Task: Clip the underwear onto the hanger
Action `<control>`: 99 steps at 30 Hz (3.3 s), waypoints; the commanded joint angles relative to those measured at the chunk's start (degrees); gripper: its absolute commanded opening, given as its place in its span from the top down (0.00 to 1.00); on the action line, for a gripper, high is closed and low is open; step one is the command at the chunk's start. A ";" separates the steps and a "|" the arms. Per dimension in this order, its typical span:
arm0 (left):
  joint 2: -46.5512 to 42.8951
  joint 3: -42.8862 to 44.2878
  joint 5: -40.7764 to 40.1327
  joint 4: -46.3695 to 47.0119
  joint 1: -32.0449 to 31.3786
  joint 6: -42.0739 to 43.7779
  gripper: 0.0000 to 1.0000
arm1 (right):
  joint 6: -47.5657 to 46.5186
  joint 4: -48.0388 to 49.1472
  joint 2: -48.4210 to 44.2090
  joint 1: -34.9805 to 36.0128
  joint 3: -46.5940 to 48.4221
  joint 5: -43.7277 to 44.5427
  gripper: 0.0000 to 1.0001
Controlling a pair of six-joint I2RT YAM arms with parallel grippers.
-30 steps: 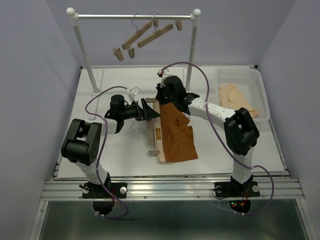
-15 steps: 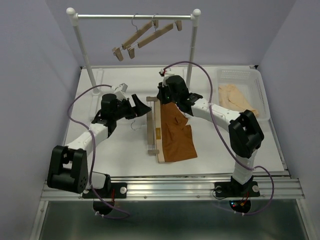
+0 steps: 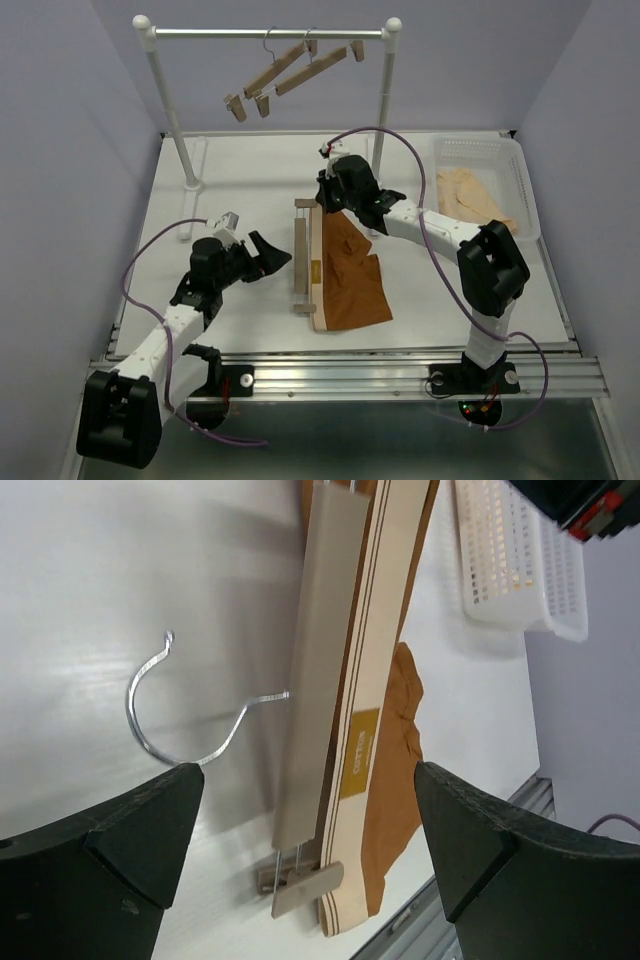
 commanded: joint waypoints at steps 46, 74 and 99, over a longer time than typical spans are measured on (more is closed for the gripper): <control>23.54 -8.14 13.58 41.71 -6.56 0.52 0.17 | -2.13 6.64 -7.42 -0.06 -3.18 -7.60 0.99; 21.34 -7.79 10.33 43.82 -9.63 -1.85 1.00 | 5.25 8.75 -8.03 -0.06 -6.43 -6.02 0.99; 28.46 -4.72 9.28 48.66 -14.73 -3.17 0.60 | 16.86 12.44 -11.46 -0.06 -13.02 -6.81 0.99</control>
